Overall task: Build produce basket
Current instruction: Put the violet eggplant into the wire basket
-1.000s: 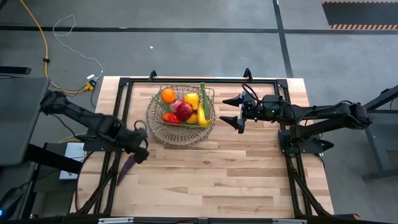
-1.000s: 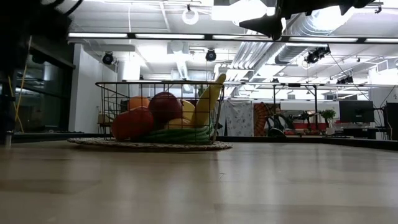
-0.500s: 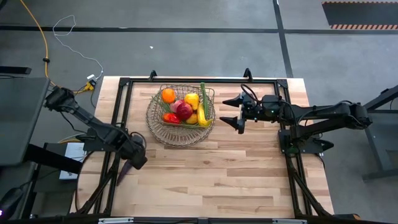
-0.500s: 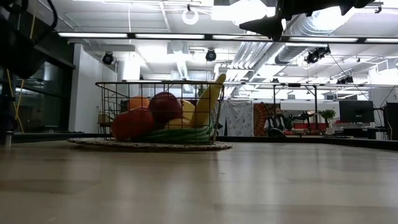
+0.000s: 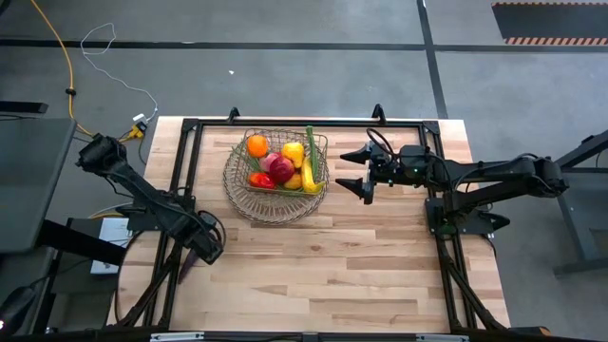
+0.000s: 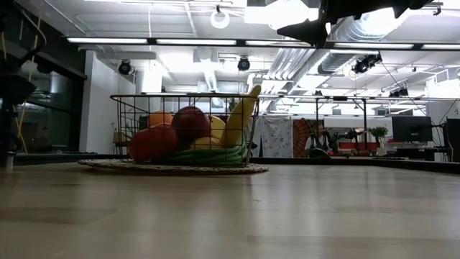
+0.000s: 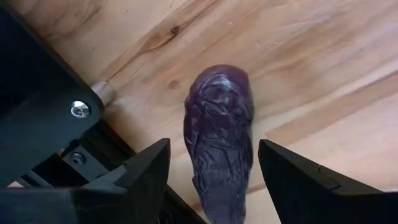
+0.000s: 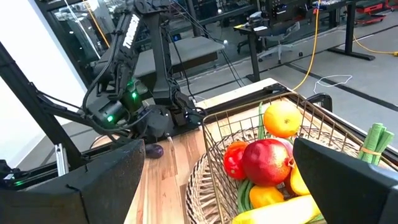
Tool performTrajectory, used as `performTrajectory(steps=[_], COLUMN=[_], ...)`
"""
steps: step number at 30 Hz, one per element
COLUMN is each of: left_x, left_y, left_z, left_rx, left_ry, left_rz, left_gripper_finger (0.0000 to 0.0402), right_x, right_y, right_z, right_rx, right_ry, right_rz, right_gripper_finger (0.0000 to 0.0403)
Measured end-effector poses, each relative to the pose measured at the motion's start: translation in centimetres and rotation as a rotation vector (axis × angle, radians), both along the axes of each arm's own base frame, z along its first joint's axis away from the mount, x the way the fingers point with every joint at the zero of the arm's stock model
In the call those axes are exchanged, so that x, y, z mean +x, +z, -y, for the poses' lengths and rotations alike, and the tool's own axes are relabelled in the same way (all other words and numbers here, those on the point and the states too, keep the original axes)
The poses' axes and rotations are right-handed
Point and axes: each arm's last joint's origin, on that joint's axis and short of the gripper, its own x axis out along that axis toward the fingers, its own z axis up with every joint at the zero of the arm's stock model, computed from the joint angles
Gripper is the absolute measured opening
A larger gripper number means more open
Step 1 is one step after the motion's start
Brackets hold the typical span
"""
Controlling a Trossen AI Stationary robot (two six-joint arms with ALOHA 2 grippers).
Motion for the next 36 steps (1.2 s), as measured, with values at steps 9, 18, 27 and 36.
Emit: performTrajectory(steps=[9, 18, 27, 36], left_x=[1.0, 1.3, 1.4, 1.6], left_y=[-1.4, -2.3, -2.3, -2.4], left_z=[0.6, 0.7, 0.8, 0.9], left_rx=[0.016, -0.006, -0.018, -0.028], left_ry=[-0.007, -0.047, -0.051, -0.096], left_rz=[0.009, 0.002, 0.013, 0.038], left_gripper_finger=[0.0234, 0.0234, 0.0207, 0.0162], right_x=[0.0, 0.0, -0.1, -0.1], right_y=[-0.1, -0.4, -0.5, -0.5], right_z=[0.0, 0.0, 0.0, 0.0], right_rx=[0.002, 0.002, 0.003, 0.005], right_ry=[-0.002, -0.004, -0.003, -0.003], right_rz=[-0.014, -0.038, -0.053, -0.054], right_gripper_finger=[0.0399, 0.0399, 0.0399, 0.0399])
